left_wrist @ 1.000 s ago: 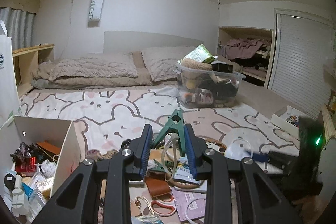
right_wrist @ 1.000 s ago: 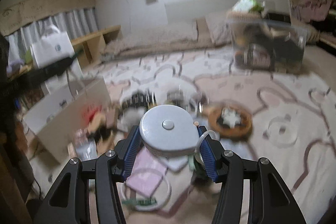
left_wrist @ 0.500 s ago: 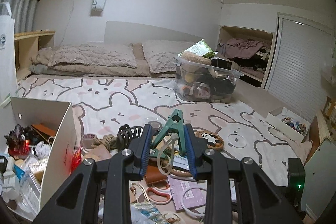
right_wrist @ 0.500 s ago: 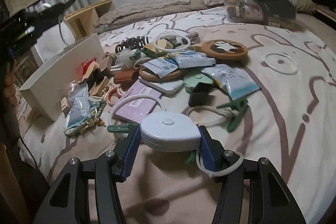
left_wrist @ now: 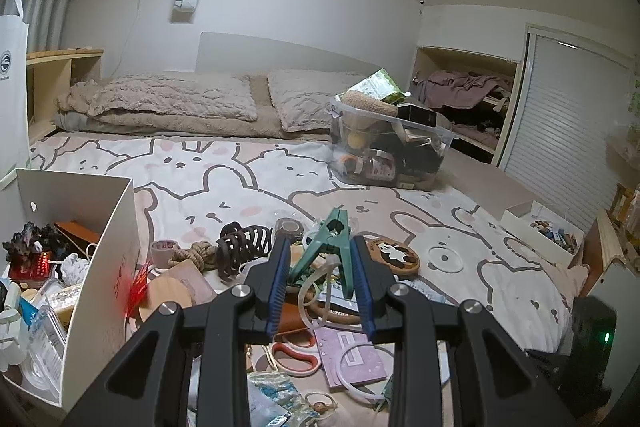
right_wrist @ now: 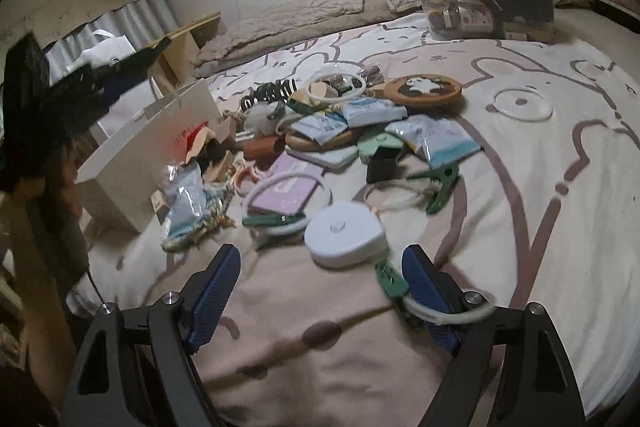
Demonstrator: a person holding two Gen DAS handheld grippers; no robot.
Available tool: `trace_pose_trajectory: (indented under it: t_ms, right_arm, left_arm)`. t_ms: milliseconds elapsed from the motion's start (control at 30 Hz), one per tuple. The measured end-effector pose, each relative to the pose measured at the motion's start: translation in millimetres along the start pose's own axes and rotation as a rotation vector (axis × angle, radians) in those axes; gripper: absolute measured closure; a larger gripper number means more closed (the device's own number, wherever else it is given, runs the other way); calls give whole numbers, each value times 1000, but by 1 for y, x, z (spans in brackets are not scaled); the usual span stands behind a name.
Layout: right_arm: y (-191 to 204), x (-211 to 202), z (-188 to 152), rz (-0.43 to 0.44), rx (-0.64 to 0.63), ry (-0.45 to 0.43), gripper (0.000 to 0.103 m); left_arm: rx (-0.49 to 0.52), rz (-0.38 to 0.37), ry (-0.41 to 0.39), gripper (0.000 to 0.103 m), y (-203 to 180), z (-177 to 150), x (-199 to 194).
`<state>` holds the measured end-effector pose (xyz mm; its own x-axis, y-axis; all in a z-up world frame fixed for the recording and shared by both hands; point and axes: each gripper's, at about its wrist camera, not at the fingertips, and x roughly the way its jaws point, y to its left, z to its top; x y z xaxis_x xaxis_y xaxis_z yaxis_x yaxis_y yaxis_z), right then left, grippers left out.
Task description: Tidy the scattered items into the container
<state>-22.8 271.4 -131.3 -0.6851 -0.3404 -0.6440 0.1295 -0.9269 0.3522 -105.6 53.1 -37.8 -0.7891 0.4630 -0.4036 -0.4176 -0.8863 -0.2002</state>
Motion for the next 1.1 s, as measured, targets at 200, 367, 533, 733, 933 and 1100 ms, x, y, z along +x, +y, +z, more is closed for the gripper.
trace_pose_trajectory:
  t_ms: [200, 367, 533, 733, 933, 1100]
  right_arm:
    - [19, 8, 60, 39, -121, 124, 16]
    - [35, 39, 89, 84, -164, 345, 16]
    - [40, 68, 81, 38, -212, 527, 16]
    - [27, 84, 69, 13, -191, 591, 16]
    - [14, 81, 61, -9, -176, 633, 16]
    - [-4, 60, 71, 108, -41, 554, 16]
  left_arm:
    - [-4, -2, -10, 73, 0, 2, -5]
    - [-10, 4, -13, 73, 5, 2, -5]
    - [-18, 11, -17, 73, 10, 2, -6]
    - [-22, 12, -18, 73, 14, 2, -6]
    - [-21, 13, -20, 73, 14, 2, -6]
    - [-20, 13, -19, 73, 15, 1, -6]
